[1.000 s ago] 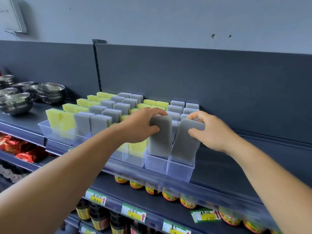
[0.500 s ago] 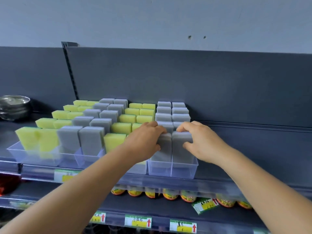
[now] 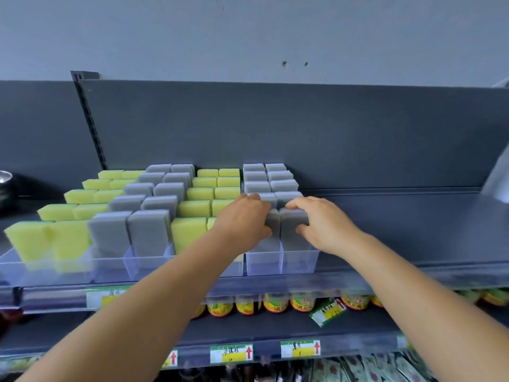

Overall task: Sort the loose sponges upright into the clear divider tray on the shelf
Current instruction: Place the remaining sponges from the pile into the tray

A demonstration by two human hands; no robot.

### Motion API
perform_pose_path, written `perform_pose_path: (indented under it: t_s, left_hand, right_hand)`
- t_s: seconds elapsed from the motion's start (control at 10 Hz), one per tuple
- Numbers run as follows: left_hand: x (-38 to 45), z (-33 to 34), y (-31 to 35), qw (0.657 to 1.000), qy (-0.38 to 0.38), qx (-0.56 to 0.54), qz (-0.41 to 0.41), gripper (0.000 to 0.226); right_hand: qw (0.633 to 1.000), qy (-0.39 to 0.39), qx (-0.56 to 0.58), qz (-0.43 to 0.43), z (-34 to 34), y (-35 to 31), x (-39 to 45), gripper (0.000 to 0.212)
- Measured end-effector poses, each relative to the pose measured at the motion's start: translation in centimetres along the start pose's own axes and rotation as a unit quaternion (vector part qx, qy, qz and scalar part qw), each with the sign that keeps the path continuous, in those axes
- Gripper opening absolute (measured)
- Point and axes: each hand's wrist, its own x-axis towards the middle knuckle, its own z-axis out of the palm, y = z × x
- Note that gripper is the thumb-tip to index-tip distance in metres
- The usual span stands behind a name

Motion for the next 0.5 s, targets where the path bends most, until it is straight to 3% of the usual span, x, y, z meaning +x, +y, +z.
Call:
perform_pose_path:
  t_s: [0.1,0.5]
  left_hand:
    - [-0.2,0.1,0.0,1.000,0.017,-0.004,0.009,0.039]
    - [-1.1,-0.2,0.5,1.000,0.010,0.018,0.007,0.033]
  right_hand:
    - [1.000,-0.006,-0.014,0.016,-0.1,-0.3,-0.3,0.051]
    - [0.998,-0.051,-0.046,0.010,-1.8,-1.3,-1.9,0.066]
